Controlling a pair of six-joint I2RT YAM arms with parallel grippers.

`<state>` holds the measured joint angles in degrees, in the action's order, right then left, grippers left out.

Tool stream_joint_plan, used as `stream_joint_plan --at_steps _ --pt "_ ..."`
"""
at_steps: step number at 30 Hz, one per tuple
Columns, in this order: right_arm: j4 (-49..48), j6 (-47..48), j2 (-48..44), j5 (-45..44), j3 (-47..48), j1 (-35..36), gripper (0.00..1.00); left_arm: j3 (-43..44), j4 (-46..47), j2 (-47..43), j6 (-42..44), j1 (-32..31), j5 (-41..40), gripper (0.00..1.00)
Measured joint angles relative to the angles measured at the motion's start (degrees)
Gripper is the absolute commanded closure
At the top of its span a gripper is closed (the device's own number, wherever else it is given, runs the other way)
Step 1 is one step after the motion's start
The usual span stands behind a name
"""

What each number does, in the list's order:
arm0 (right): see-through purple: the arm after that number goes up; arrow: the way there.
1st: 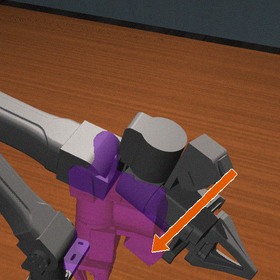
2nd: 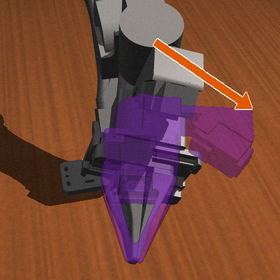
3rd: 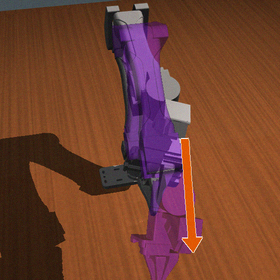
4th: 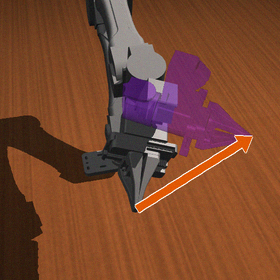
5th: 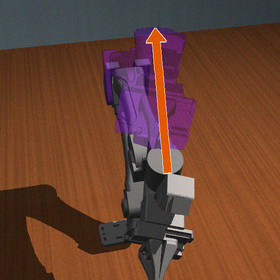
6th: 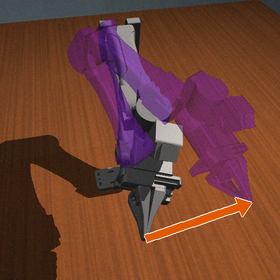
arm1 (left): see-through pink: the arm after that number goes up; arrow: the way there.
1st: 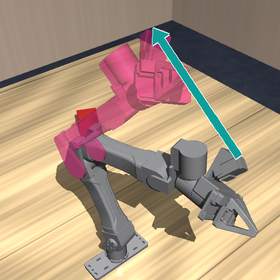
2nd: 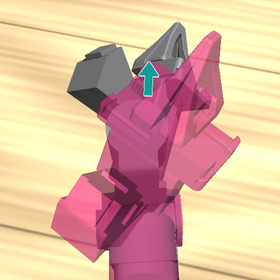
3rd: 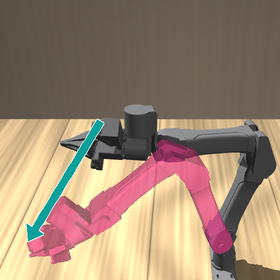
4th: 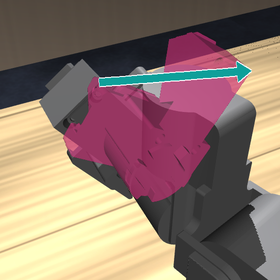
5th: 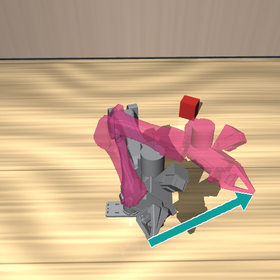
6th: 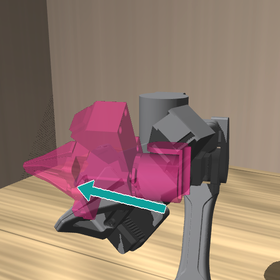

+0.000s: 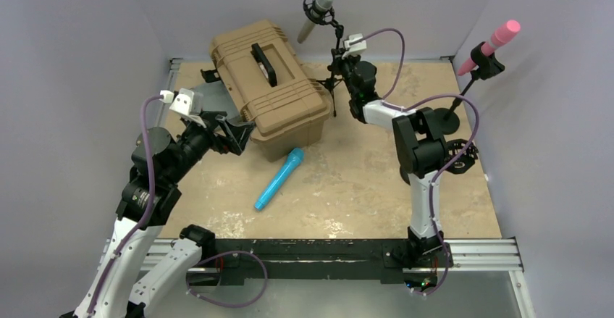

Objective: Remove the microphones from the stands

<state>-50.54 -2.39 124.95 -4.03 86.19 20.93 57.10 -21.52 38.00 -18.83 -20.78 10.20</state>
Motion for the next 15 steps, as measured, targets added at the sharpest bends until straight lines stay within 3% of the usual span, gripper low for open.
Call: stream_joint_plan --at_steps 15 --pt "2.4 3.7 -29.0 -5.4 -34.0 -0.1 1.00 0.0 0.1 0.5 -0.1 0.0 0.8 0.09"
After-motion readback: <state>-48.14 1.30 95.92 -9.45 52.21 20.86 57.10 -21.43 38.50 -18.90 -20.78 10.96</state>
